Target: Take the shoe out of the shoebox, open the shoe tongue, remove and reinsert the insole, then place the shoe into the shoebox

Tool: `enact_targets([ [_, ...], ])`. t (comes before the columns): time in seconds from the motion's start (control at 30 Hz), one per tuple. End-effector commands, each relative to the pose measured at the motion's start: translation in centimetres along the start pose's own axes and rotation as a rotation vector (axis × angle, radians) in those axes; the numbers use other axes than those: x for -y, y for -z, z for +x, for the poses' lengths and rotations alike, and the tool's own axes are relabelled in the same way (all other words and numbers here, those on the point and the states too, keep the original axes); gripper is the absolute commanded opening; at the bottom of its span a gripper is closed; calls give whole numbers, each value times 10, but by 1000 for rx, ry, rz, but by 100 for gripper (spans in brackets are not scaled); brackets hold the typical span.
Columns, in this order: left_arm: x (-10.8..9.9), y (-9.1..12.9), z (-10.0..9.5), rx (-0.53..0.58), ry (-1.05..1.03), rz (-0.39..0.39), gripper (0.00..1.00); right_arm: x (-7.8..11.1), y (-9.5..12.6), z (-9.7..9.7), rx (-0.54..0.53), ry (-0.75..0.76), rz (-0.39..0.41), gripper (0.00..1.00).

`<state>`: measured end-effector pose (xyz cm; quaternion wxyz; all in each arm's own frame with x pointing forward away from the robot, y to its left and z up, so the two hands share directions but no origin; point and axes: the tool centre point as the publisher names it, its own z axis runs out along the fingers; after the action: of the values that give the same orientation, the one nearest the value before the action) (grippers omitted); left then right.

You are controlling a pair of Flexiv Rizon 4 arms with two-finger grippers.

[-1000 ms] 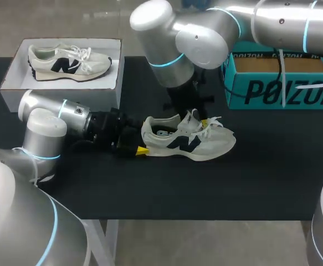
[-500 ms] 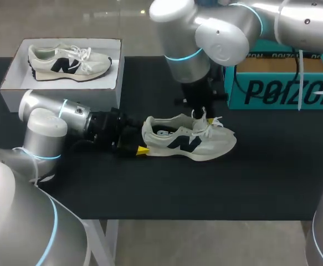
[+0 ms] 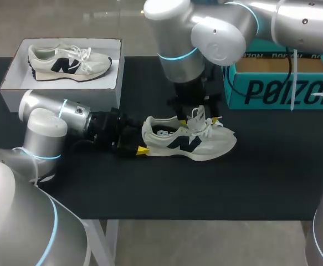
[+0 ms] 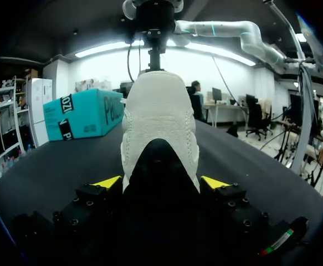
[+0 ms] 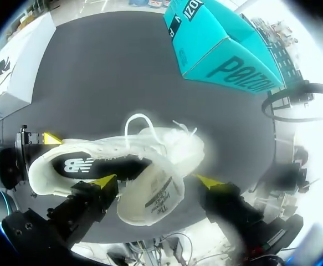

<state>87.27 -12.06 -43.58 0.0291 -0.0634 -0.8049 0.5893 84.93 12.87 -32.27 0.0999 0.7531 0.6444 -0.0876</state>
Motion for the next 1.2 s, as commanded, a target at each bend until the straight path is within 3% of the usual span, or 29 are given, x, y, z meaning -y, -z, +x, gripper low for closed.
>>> enact_targets([
  [0.03,0,-1,0,1,1,-5,0,10,11,-8,-9,3,-12,100],
  [0.07,0,-1,0,1,1,-5,0,11,12,-11,-13,2,-10,100],
  [0.13,0,-1,0,1,1,-5,0,15,15,-14,-20,1,-10,83],
  [0.17,0,-1,0,1,1,-5,0,16,15,-15,-21,0,-9,44],
  [0.27,0,-1,0,1,1,-5,0,16,11,-20,-29,0,-3,0],
  [0.77,0,-1,0,1,1,-5,0,12,-1,-38,-105,-44,38,0],
  [0.8,0,-1,0,1,1,-5,0,13,2,-36,-108,-44,36,30],
  [0.83,0,-1,0,1,1,-5,0,15,4,-34,-114,-40,33,49],
  [0.87,0,-1,0,1,1,-5,0,16,8,-32,-120,-36,26,100],
  [1.1,0,-1,0,1,1,-5,0,34,34,-26,-216,70,49,100],
  [1.2,0,-1,0,1,1,-5,0,49,50,-19,-252,230,74,100],
])
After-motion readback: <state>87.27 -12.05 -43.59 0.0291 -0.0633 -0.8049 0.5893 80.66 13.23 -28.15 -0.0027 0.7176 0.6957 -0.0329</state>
